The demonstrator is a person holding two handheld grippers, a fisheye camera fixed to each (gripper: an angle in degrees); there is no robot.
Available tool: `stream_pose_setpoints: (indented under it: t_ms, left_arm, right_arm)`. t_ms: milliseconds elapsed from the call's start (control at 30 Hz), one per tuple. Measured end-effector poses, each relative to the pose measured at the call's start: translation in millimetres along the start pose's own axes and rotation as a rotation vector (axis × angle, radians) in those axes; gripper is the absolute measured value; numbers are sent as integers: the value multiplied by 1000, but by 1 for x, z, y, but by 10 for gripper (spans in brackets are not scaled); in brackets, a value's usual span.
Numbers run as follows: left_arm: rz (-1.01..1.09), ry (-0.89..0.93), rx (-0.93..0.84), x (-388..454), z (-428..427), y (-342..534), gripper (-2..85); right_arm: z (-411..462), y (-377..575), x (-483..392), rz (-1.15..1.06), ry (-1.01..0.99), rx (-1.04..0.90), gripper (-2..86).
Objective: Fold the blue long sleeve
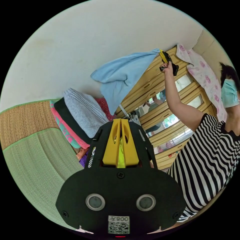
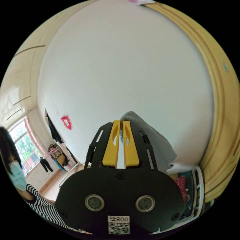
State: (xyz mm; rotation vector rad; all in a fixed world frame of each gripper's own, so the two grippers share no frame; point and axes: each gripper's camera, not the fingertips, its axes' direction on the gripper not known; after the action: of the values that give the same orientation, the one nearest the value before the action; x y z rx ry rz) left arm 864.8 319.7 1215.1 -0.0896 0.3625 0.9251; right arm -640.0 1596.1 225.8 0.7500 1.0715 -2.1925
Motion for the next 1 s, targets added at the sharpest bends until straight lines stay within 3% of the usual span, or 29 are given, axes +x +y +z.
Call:
stream_pose_setpoints:
  t_ms: [200, 433, 667, 1000]
  left_arm:
    - [46, -13, 183, 71, -153, 37, 1]
    - [133, -89, 402, 164, -368, 95, 6]
    - [93, -227, 409, 245, -548, 167, 32]
    - [-46, -131, 253, 303, -654, 234, 76]
  right_arm:
    - [-13, -16, -249, -216, -176, 39, 13]
    - [-17, 71, -516, -407, -329, 0, 13]
    - [10, 191, -638, -324, -453, -103, 12]
    - [115, 389, -778, -131, -761, -394, 13]
